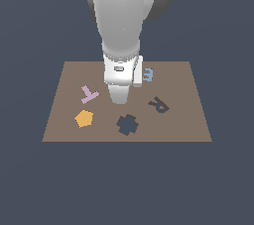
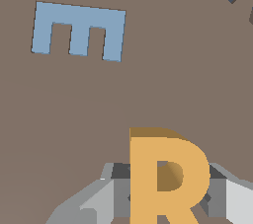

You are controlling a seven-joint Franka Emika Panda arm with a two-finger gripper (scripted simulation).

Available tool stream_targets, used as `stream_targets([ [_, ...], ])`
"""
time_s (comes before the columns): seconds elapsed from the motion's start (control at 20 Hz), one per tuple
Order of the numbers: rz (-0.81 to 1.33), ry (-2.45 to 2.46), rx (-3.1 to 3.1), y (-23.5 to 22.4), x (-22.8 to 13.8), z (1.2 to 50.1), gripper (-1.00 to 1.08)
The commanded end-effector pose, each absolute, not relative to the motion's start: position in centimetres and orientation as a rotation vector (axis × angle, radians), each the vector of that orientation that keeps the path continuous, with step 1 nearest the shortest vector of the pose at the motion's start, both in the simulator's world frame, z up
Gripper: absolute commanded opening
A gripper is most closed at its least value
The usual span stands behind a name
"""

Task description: Insert a designated object into the corresponding slot on a board.

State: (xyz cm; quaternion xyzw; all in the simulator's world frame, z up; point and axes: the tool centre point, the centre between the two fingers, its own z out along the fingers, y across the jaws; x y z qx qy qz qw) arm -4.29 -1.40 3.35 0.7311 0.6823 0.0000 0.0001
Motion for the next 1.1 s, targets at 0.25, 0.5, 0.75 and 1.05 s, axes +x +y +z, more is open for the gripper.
stream_targets([
  [0.25,0.000,2.112,2.326,-0.9,-4.2,3.3,-1.00],
  [0.5,0.000,2.049,2.382,0.1,-4.0,3.4,-1.00],
  [0.75,0.000,1.950,2.464,1.6,-3.6,3.5,-1.00],
  [1.05,0.000,1.773,2.594,4.1,-2.5,3.6,-1.00],
])
